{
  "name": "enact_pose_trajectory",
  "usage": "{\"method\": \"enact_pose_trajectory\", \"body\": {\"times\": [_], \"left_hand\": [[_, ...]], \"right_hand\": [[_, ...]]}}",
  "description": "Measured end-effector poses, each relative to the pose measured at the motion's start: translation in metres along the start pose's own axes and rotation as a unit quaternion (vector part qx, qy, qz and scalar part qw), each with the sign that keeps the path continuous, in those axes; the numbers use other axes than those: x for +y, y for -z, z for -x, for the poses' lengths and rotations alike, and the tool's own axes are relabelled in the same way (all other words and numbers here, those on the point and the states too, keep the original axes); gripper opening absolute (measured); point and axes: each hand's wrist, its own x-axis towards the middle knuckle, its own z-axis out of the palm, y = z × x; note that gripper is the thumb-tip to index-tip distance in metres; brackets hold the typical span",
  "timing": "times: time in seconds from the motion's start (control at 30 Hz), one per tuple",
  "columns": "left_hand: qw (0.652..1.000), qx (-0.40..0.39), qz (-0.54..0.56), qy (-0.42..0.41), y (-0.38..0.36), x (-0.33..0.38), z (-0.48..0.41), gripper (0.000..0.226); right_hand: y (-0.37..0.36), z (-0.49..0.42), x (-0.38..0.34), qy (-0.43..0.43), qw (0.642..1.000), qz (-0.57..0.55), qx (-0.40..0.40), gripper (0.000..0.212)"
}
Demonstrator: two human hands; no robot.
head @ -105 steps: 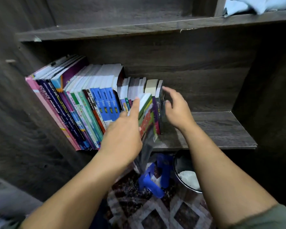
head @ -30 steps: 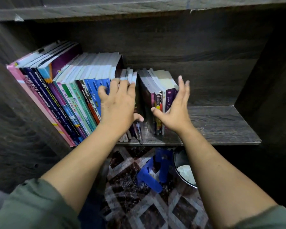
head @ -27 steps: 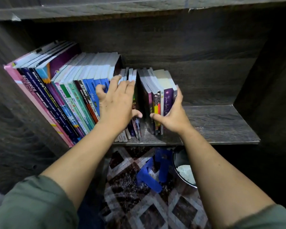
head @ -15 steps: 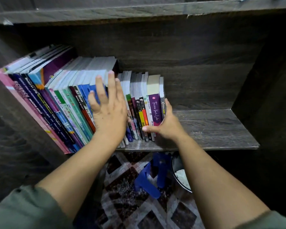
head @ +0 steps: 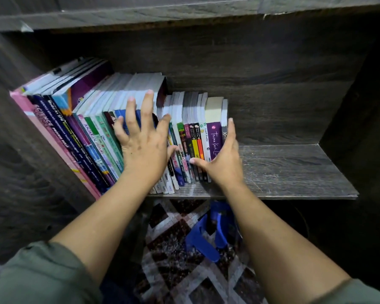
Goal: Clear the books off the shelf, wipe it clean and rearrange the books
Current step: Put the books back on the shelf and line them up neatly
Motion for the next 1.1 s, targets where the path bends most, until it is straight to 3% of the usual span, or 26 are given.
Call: {"method": "enact_pose_trajectory", "body": {"times": [0.4, 0.53, 0.77, 0.93, 1.1], "left_hand": [[0.996, -0.032, 0.058, 0.052, 0.004, 0.012, -0.006, 0.048], [0.997, -0.026, 0.060, 0.038, 0.002, 0.008, -0.007, 0.051], [1.000, -0.011, 0.003, 0.015, 0.004, -0.004, 0.000, 0.078], [0.998, -0.026, -0.003, 0.058, 0.002, 0.009, -0.007, 0.069], [0.999, -0.022, 0.024, 0.039, 0.001, 0.006, -0.002, 0.057]], "right_hand": [[0.003, -0.001, -0.003, 0.015, 1.000, -0.019, -0.010, 0.145], [0.005, -0.002, -0.003, 0.014, 0.999, -0.023, -0.021, 0.143], [0.013, -0.008, 0.002, 0.029, 0.998, -0.032, -0.051, 0.141], [0.014, -0.008, 0.003, 0.033, 0.998, -0.033, -0.051, 0.139], [0.022, -0.009, 0.006, 0.045, 0.996, -0.039, -0.073, 0.133]]}}
